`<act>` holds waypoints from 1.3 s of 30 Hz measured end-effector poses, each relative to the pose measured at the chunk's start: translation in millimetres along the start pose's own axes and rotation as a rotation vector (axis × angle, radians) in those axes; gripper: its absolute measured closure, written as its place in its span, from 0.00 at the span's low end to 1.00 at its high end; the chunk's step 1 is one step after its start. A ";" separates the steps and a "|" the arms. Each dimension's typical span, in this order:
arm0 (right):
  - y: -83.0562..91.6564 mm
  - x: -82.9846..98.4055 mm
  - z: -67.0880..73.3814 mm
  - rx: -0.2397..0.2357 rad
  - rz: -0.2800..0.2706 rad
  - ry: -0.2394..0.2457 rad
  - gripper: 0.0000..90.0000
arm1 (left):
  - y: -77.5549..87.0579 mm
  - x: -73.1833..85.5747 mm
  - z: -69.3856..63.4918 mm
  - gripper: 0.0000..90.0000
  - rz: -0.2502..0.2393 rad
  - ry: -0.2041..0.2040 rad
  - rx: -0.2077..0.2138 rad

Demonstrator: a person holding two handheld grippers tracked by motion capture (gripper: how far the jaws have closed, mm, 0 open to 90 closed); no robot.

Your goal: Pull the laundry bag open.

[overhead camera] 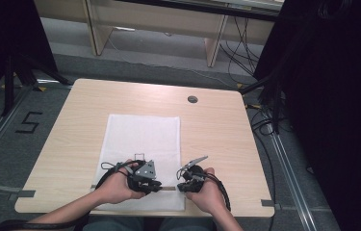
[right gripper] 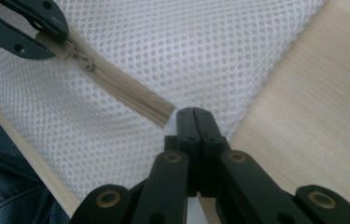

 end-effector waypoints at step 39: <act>0.9 -1.0 5.6 0.023 0.013 0.004 1.00 | 6.3 -0.3 0.9 0.91 0.001 -0.003 -0.004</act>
Point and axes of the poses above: each handheld gripper's, and its own axes: y roughly backward along the jaws, x roughly out of its underside, z roughly to its left, the point moved 1 cm from there along -y, roughly forward along the jaws, and after that the axes turned 10 degrees about x, right-handed, at the moved point
